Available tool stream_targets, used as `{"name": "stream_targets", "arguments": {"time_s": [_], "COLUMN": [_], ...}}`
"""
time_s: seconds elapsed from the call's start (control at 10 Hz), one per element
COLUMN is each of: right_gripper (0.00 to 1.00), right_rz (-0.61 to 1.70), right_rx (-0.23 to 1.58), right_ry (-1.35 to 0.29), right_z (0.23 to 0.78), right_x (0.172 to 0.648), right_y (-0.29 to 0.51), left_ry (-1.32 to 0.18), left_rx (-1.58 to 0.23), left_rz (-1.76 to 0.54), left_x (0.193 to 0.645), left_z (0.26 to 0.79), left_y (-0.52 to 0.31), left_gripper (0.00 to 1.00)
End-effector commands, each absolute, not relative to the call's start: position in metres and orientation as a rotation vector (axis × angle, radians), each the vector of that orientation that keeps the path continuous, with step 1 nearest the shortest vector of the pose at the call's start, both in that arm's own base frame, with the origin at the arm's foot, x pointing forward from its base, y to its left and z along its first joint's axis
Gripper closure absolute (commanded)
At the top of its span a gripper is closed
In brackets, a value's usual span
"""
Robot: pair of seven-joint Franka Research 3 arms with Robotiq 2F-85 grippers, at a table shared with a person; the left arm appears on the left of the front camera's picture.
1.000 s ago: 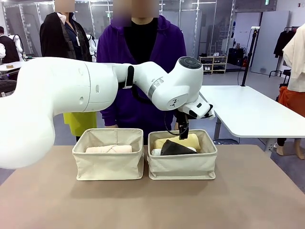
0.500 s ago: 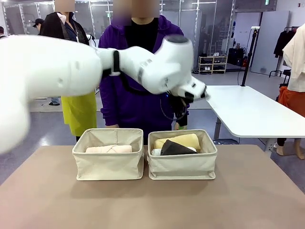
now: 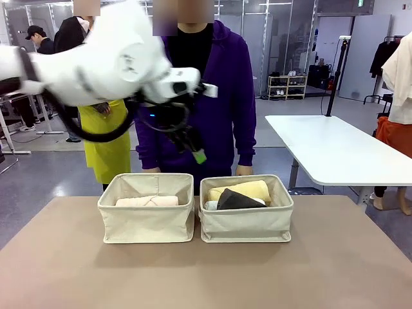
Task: Divide the towels into two baskets.
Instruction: Pick up one hotel-folded towel from the bottom of the table and place it in the Fabric basket indicated by the person.
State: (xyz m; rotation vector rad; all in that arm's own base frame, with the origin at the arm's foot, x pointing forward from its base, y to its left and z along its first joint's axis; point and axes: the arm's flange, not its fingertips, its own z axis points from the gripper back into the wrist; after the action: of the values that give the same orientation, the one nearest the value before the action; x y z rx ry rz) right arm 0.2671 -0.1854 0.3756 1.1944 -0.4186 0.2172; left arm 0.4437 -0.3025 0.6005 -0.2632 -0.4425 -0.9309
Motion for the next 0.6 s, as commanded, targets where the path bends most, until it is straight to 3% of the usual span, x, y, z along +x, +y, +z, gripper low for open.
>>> {"name": "stream_targets", "arguments": {"time_s": [0.0, 0.5], "right_gripper": [0.00, 0.00], "right_rz": [0.218, 0.218], "right_rx": [1.208, 1.208], "right_ry": [-0.434, -0.434], "right_z": [0.379, 0.379], "right_x": [0.266, 0.266], "right_y": [-0.185, -0.185], "left_ry": [-0.582, -0.708], "left_rx": [-0.399, -0.579], "left_rz": [-0.797, -0.457], "left_x": [0.404, 0.340], "left_z": [0.600, 0.567], "left_y": [-0.226, -0.056], "left_gripper": [0.00, 0.00]}}
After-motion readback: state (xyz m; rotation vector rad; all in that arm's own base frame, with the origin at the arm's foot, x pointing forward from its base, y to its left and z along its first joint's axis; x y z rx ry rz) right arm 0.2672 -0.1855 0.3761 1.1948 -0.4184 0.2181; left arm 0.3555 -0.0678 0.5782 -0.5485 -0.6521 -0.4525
